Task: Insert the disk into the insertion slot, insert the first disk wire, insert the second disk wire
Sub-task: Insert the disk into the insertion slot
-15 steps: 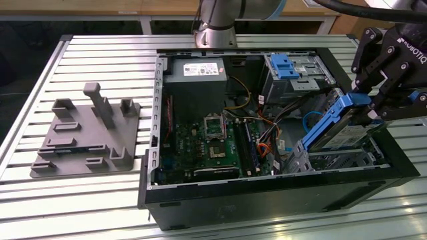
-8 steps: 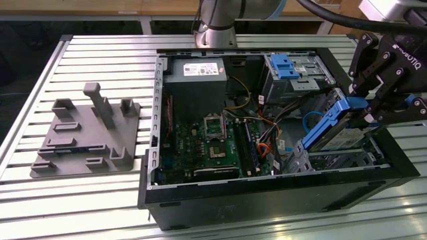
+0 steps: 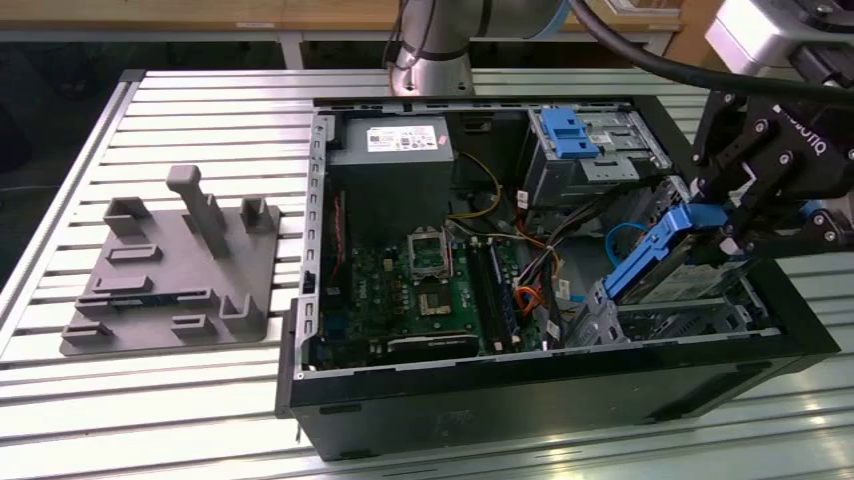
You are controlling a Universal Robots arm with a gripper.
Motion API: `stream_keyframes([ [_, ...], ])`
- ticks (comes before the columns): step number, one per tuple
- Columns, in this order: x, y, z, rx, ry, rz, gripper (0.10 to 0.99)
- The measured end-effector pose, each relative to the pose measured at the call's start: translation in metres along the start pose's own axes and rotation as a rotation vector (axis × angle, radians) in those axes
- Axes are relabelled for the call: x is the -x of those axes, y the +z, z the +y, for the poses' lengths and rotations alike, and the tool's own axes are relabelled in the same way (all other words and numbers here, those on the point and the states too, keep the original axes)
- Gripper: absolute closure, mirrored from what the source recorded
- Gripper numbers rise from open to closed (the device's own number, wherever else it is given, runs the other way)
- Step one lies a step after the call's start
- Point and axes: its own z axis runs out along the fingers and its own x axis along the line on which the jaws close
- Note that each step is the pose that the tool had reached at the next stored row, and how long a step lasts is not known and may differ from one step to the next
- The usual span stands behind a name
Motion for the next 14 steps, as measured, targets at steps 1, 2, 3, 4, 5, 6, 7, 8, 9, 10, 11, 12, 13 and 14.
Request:
stream_keyframes([
  [1,-0.0002,0.0017,0.0,0.0,0.0,0.0,0.725],
  [2,-0.0004,0.0034,-0.0001,0.0,0.0,0.0001,0.725],
  [3,-0.0007,0.0052,-0.0002,0.0,0.0,0.0001,0.725],
  [4,-0.0009,0.0071,-0.0002,0.0,0.0,0.0001,0.725],
  [5,-0.0011,0.0087,-0.0003,0.0,0.0,0.0005,0.725],
  [6,-0.0012,0.0105,-0.0004,0.0,0.0,0.0005,0.725],
  [7,-0.0014,0.0121,-0.0004,0.0,0.0,0.0006,0.725],
  [8,-0.0014,0.0133,-0.0004,0.0,0.0,0.0006,0.725],
  [9,-0.0015,0.0141,-0.0005,0.0,0.0,0.0003,0.725],
  [10,-0.0015,0.0147,-0.0005,0.0,0.0,0.0,0.725],
  [11,-0.0017,0.0153,-0.0006,0.0,0.0,-0.0007,0.718],
  [12,-0.0017,0.0153,-0.0006,0.0,0.0,-0.0003,0.718],
  [13,-0.0017,0.0153,-0.0006,0.0,0.0,-0.0002,0.655],
  [14,-0.0016,0.0151,-0.0006,0.0,0.0,0.0001,0.655],
])
